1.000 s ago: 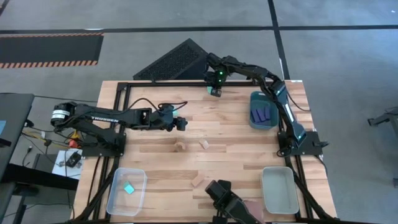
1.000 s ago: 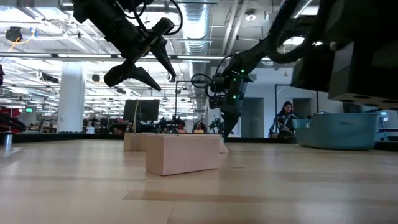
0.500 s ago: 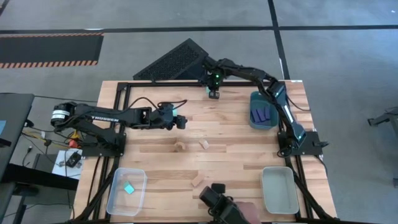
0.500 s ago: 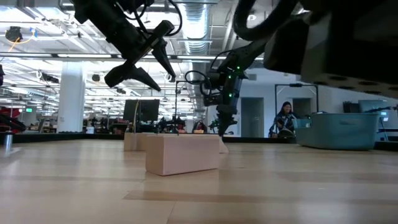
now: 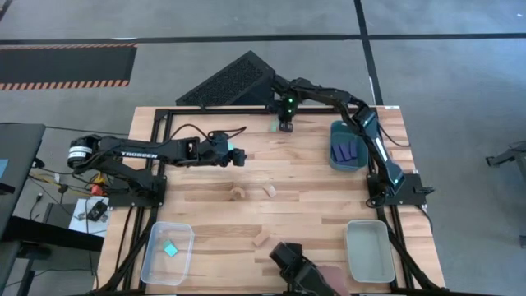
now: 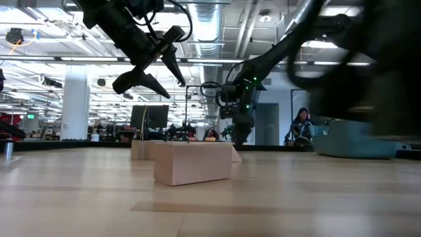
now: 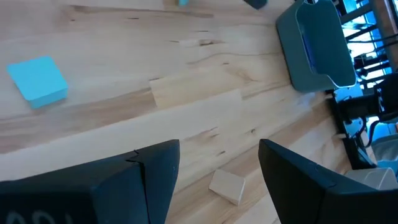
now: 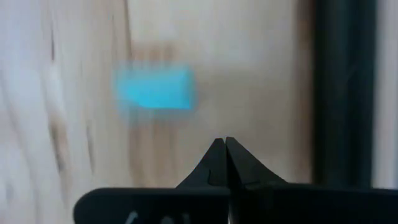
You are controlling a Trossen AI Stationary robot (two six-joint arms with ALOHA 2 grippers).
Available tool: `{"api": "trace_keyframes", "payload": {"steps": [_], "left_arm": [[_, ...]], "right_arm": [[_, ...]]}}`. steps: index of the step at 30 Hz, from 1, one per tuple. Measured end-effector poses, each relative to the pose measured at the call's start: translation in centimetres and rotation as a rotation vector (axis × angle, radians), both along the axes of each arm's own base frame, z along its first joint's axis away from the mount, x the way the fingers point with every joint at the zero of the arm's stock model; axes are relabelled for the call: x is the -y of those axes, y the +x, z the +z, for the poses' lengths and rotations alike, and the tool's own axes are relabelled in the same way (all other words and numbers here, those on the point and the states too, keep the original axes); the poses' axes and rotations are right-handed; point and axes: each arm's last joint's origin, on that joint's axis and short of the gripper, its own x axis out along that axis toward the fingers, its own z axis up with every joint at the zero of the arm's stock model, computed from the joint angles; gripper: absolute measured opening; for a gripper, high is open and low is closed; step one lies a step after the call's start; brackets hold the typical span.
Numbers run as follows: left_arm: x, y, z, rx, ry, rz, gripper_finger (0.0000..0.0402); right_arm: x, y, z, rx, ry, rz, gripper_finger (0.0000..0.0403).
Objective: Sort & place blocks by color
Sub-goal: Put the light blue block into the transparent bin
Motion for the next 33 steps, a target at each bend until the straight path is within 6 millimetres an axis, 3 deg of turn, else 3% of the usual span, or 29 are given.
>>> {"api": "trace_keyframes", "payload": {"steps": [8,14,20,22,25,33], "left_arm": [[-1.0,-0.2,0.0,-0.019,0.036,0.002,0.0206],[-1.5,-0.3,0.0,-0.044,0.084,-0.018,0.0206],[-2.9,-0.8,-0.1,-0.059,0.074,-0.032,0.0206],[-3.4,-0.9,-0.1,-0.062,0.066,-0.029,0.0206],[-3.8,-1.1,-0.2,-0.064,0.061,-0.017,0.0206],[-4.0,-1.2,-0.3,-0.073,0.044,-0.043,0.0206]], "right_arm": [[-2.7,-2.7,0.8,-0.265,0.269,-0.073,0.0001],[-3.1,-1.1,5.2,0.0,0.187,-0.115,0.0002],[-3.9,1.7,6.6,0.189,0.041,0.004,0.0042],[-4.2,2.5,6.3,0.211,0.024,0.01,0.0046],[-4.1,2.9,4.3,0.176,0.056,0.04,0.002],[-3.3,1.6,0.4,0.182,0.332,0.091,0.0004]]}}
